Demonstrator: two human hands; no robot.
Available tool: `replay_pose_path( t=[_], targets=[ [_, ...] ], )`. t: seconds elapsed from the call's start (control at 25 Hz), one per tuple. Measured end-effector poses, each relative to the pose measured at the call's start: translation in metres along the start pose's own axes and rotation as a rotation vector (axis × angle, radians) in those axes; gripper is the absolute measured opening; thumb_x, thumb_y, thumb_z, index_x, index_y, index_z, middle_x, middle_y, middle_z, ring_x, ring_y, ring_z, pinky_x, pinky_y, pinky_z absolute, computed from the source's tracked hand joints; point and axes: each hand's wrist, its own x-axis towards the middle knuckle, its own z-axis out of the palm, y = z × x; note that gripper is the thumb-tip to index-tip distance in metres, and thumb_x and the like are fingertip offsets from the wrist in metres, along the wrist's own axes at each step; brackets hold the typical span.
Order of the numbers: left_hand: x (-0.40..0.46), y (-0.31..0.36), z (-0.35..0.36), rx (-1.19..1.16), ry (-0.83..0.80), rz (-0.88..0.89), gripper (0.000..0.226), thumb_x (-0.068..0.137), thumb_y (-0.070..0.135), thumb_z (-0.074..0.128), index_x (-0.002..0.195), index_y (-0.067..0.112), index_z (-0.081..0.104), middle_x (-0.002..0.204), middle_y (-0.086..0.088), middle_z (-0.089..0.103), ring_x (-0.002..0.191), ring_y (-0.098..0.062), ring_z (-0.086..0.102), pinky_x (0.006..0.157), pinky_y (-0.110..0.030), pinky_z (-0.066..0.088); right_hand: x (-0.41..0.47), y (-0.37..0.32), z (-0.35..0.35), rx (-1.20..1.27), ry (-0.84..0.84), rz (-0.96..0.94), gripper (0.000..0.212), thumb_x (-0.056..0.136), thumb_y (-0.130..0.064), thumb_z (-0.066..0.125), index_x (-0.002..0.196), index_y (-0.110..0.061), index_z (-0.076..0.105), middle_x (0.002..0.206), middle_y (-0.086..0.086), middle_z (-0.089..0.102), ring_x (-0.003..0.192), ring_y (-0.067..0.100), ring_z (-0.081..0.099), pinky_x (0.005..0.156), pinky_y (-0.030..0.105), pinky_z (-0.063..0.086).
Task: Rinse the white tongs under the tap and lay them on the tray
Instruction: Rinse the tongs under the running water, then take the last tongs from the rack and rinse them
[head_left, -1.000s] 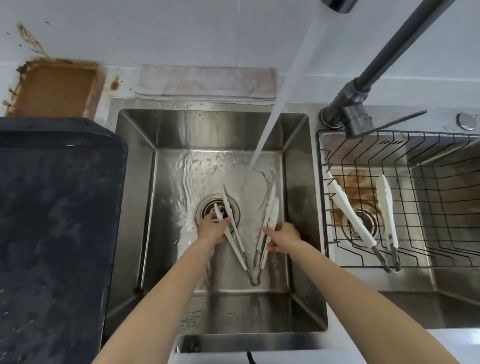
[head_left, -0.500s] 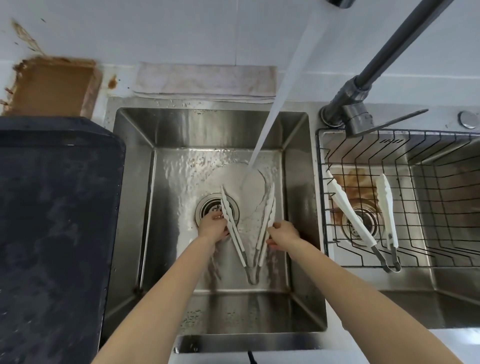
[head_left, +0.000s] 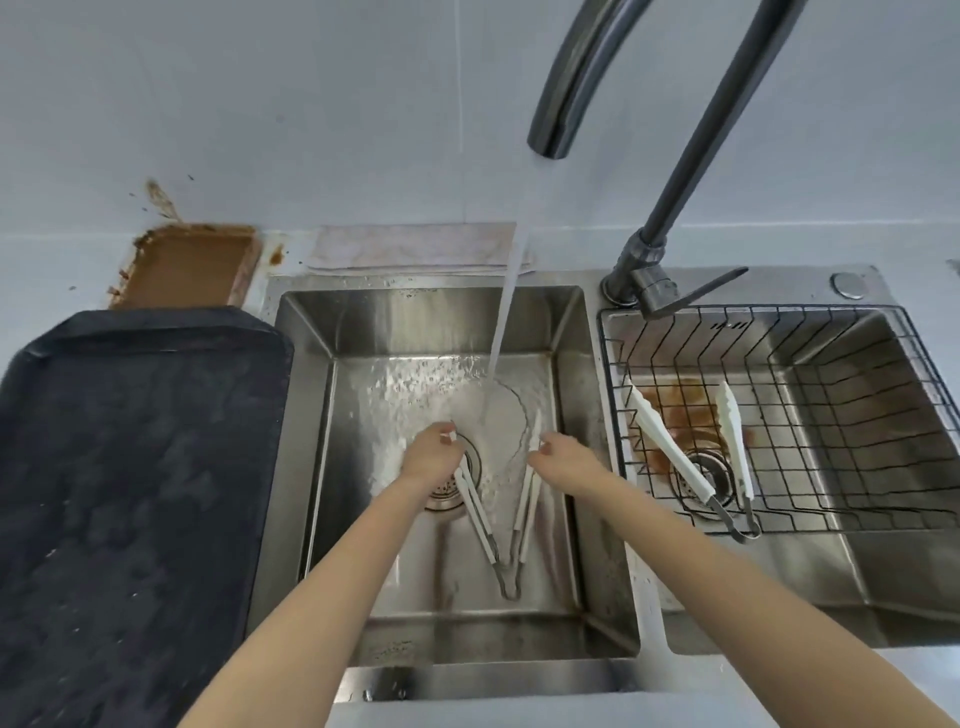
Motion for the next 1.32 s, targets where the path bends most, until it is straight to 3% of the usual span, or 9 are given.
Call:
replay_pose_path(
  t=[0.32,0.52,0.72,0.84,1.0,1.16,1.32],
  targets=[
    [-0.052,0.065,0.003,0.261,0.033,0.341,0.046,0.094,0.017,0.044,0.140,0.010,0.040,0.146,-0.008,0.045,0.135,-0.022,0.042,0.108,-0.028,0.031,-0.053,0.010,-0.063,-0.021,0.173,-0.219,0.050,0.097,-0.026,0.039,0.144,-0.010,0.034,0.149,0.010,0.041,0.136,0.027,0.038,0.114,0.035,0.029],
    [-0.078,0.097,0.043,0.320,0.057,0.512,0.046,0.094,0.013,0.042,0.140,0.010,0.039,0.145,-0.010,0.046,0.132,-0.025,0.044,0.105,-0.027,0.034,-0.069,0.052,-0.102,0.052,0.315,-0.173,0.049,0.097,-0.025,0.041,0.143,-0.011,0.037,0.145,0.011,0.046,0.130,0.027,0.046,0.106,0.035,0.037],
    [-0.091,0.116,0.096,0.438,-0.038,0.590,0.045,0.094,0.015,0.041,0.139,0.011,0.041,0.139,-0.012,0.051,0.123,-0.025,0.051,0.097,-0.028,0.039,-0.075,0.096,-0.121,-0.028,0.364,-0.073,0.046,0.095,-0.021,0.041,0.139,-0.008,0.040,0.136,0.014,0.054,0.121,0.029,0.053,0.095,0.032,0.043],
    [-0.092,0.122,0.126,0.489,-0.105,0.575,0.045,0.094,0.017,0.042,0.139,0.011,0.041,0.132,-0.014,0.055,0.103,-0.024,0.058,0.082,-0.025,0.042,-0.069,0.115,-0.130,-0.034,0.380,-0.022,0.046,0.094,-0.019,0.043,0.138,-0.007,0.039,0.132,0.016,0.056,0.119,0.029,0.055,0.090,0.031,0.045],
    [-0.084,0.122,0.151,0.545,-0.177,0.480,0.048,0.096,0.020,0.040,0.142,0.007,0.035,0.138,-0.017,0.049,0.120,-0.028,0.052,0.097,-0.030,0.040,-0.054,0.130,-0.134,0.011,0.331,0.027,0.053,0.093,-0.021,0.047,0.142,-0.005,0.030,0.136,0.016,0.052,0.122,0.030,0.053,0.091,0.031,0.043],
    [-0.080,0.115,0.167,0.556,-0.241,0.396,0.048,0.096,0.021,0.038,0.141,0.003,0.035,0.129,-0.022,0.055,0.117,-0.032,0.055,0.096,-0.033,0.042,-0.042,0.139,-0.129,0.057,0.295,0.052,0.052,0.092,-0.019,0.048,0.139,-0.005,0.031,0.125,0.016,0.059,0.104,0.029,0.059,0.077,0.027,0.040],
    [-0.078,0.112,0.172,0.501,-0.216,0.366,0.045,0.096,0.022,0.040,0.135,0.001,0.040,0.119,-0.022,0.060,0.109,-0.034,0.058,0.090,-0.035,0.046,-0.035,0.144,-0.123,0.163,0.306,0.035,0.050,0.089,-0.013,0.048,0.136,-0.006,0.035,0.117,0.017,0.065,0.103,0.032,0.064,0.088,0.041,0.053]
  ],
)
